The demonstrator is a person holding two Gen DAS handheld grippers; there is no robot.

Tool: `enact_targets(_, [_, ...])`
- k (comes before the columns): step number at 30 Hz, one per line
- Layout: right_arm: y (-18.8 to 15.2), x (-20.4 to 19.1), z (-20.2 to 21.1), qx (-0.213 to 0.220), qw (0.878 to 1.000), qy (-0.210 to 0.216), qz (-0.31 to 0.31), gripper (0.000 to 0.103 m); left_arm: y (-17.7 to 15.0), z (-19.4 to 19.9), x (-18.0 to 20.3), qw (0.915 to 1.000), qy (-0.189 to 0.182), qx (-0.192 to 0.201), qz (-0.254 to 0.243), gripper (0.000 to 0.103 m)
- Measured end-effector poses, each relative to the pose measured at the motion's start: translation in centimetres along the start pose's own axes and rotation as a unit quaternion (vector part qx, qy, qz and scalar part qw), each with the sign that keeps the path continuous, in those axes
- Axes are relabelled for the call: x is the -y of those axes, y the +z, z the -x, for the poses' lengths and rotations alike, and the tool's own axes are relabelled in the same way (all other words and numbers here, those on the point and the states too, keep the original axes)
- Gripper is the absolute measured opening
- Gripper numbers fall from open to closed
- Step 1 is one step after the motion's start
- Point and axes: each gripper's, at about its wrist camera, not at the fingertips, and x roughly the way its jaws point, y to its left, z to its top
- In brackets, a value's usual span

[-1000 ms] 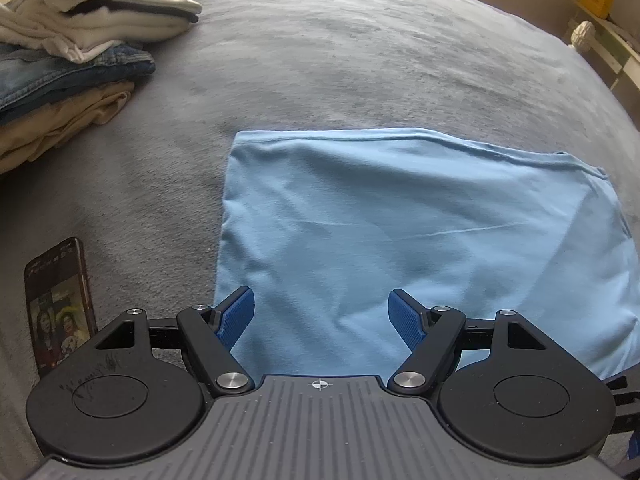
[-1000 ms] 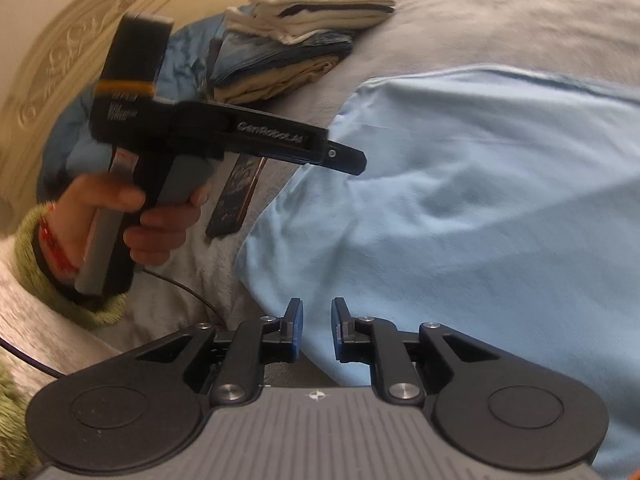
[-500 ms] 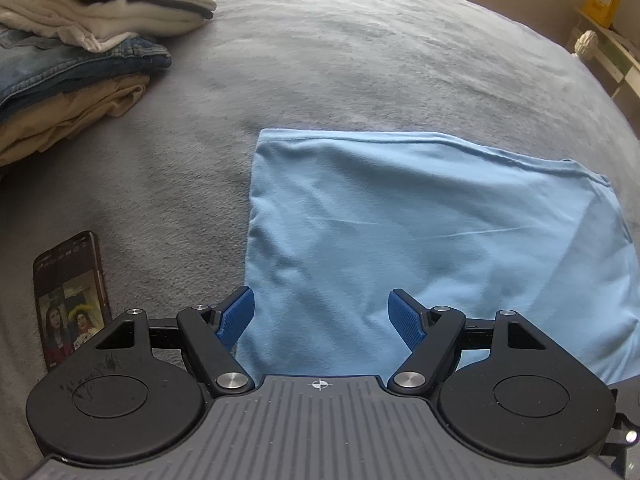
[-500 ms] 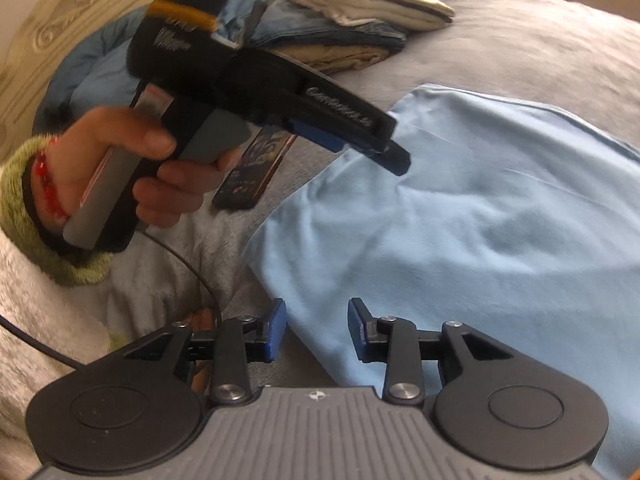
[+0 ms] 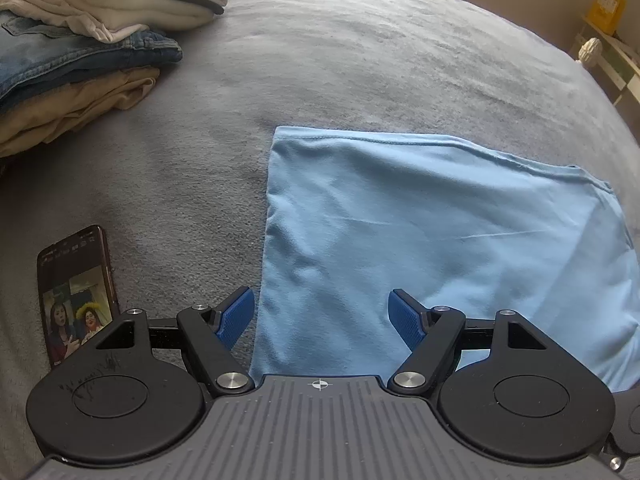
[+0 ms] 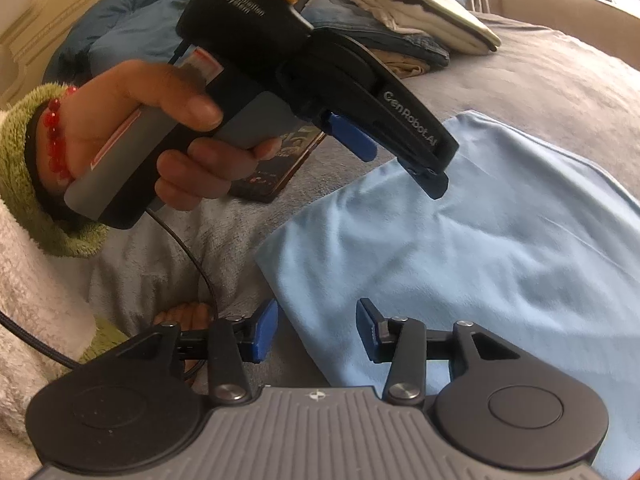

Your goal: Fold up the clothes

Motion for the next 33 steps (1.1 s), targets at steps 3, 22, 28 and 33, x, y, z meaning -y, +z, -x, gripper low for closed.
enact_targets(3, [0.3,-0.6,-0.2,0.007,1.000,-0.007,0.018,0.057,0.3,0.2,-0.5,1.0000,0.000,0.005,0.004,0.074])
enact_targets(22, [1.9,-6.1,-4.6,0.032,0.974,-0.040,0.222,0.060,1.3,0.7,-4.3,0.9988,0.022,0.015,0.041,0.074])
enact_targets(28, [1.5,-7.6,-6.5,0.017,0.956,-0.040,0.290,0.057,1.0,0.2,-4.2,0.9989,0.037,0.010,0.025,0.074])
enact_targets(33, [1.1,-7.7,-7.6,-0.008,0.952,-0.051,0.302,0.055,0.8,-0.3,-4.1,0.9987,0.048,0.011,0.012,0.074])
